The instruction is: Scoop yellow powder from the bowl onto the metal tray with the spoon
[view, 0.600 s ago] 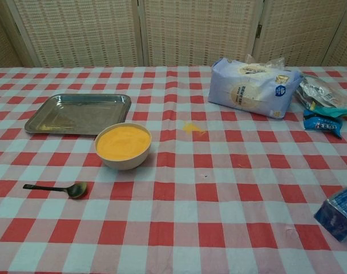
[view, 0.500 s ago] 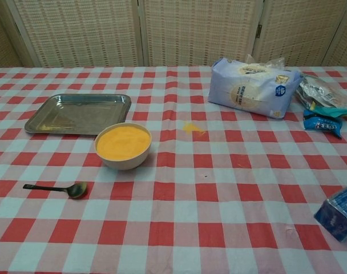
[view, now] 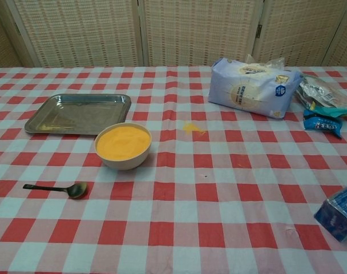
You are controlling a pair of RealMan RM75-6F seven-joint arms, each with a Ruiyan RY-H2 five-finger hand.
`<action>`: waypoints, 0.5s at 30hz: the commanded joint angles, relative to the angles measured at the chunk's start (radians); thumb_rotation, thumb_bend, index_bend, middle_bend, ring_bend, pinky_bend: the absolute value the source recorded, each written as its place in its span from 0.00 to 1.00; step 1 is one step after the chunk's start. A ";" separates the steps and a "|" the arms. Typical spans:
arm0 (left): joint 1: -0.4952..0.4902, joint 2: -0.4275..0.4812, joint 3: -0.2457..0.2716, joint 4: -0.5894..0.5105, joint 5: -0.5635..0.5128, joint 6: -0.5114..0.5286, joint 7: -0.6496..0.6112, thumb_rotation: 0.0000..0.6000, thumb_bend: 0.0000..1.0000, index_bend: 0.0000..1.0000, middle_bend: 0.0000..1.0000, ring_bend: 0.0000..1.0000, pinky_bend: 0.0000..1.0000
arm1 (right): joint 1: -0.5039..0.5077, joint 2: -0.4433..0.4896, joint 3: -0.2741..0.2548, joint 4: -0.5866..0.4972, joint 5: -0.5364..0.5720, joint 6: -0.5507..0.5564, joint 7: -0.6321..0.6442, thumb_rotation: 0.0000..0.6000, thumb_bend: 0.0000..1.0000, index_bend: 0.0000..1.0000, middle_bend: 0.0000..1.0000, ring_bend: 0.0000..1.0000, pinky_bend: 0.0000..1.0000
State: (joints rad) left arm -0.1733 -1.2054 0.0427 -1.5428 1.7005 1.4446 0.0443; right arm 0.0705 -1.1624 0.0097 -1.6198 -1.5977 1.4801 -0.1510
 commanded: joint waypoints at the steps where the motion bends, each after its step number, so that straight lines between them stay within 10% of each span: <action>1: -0.073 -0.083 -0.024 0.071 0.032 -0.065 -0.020 1.00 0.36 0.30 1.00 1.00 1.00 | 0.006 -0.008 0.006 0.002 0.012 -0.010 -0.010 1.00 0.18 0.00 0.00 0.00 0.00; 15: -0.180 -0.233 -0.062 0.160 -0.066 -0.237 0.022 1.00 0.37 0.38 1.00 1.00 1.00 | 0.018 -0.020 0.016 0.014 0.054 -0.043 -0.030 1.00 0.18 0.00 0.00 0.00 0.00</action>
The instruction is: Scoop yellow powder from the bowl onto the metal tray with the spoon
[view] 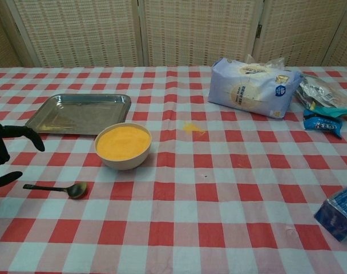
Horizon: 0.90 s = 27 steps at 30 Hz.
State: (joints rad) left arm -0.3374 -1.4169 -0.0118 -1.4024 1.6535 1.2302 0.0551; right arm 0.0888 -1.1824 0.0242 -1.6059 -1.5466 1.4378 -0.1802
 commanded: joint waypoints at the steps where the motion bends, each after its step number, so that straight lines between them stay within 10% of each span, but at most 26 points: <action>1: -0.020 -0.028 -0.008 0.028 -0.024 -0.029 0.016 1.00 0.37 0.38 1.00 1.00 1.00 | 0.000 0.000 0.002 0.001 0.005 -0.001 -0.001 1.00 0.18 0.00 0.00 0.00 0.00; 27: -0.059 -0.169 0.020 0.174 -0.089 -0.086 0.048 1.00 0.37 0.47 1.00 1.00 1.00 | 0.011 -0.009 0.002 0.010 0.030 -0.023 -0.015 1.00 0.18 0.00 0.00 0.00 0.00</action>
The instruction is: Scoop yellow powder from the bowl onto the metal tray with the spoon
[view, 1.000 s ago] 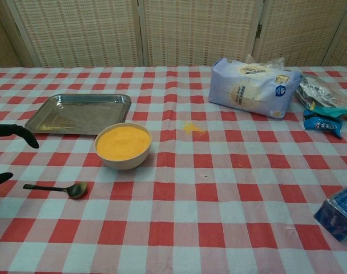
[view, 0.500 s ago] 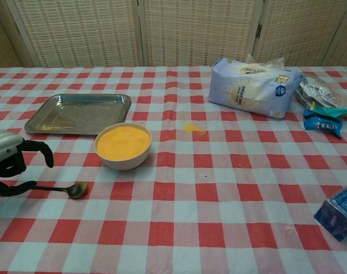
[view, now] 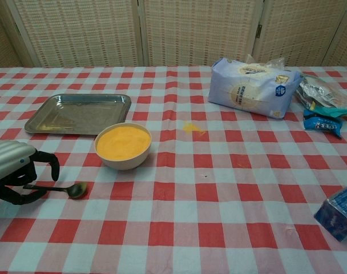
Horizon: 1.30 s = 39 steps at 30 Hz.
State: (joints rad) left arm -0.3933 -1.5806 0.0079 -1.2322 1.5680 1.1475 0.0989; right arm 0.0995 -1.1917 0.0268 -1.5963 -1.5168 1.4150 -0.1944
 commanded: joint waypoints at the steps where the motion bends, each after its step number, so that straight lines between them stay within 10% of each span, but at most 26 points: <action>1: -0.005 -0.007 0.001 0.006 -0.005 -0.006 0.007 1.00 0.37 0.47 1.00 1.00 1.00 | 0.000 0.000 0.000 0.000 0.001 0.000 -0.001 1.00 0.18 0.00 0.00 0.00 0.00; 39: -0.027 -0.033 0.016 0.043 -0.034 -0.012 0.004 1.00 0.37 0.60 1.00 1.00 1.00 | 0.001 0.002 -0.003 -0.003 0.013 -0.002 -0.010 1.00 0.18 0.00 0.00 0.00 0.00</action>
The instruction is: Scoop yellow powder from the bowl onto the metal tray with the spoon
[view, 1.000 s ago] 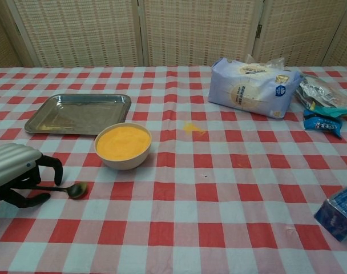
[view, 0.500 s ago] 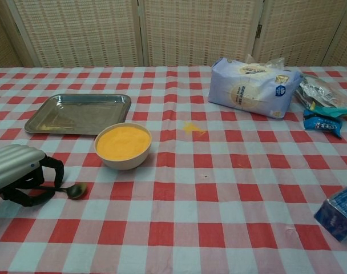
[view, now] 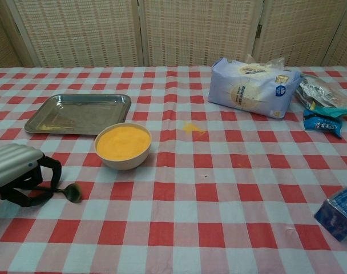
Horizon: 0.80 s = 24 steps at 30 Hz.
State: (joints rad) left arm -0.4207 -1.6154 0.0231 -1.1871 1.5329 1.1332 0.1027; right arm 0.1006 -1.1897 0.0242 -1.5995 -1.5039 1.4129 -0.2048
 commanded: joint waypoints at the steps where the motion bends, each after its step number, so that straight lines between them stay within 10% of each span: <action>1: 0.001 0.004 0.000 -0.004 0.001 0.005 0.000 1.00 0.37 0.60 1.00 1.00 1.00 | 0.000 0.000 0.000 0.000 0.000 0.000 0.000 1.00 0.18 0.00 0.00 0.00 0.00; 24: 0.024 0.168 0.009 -0.191 0.015 0.069 0.034 1.00 0.37 0.66 1.00 1.00 1.00 | -0.002 0.008 -0.012 -0.011 -0.021 0.005 0.008 1.00 0.18 0.00 0.00 0.00 0.00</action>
State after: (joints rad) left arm -0.3985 -1.4764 0.0309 -1.3451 1.5437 1.1963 0.1196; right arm 0.0984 -1.1822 0.0121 -1.6101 -1.5244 1.4171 -0.1967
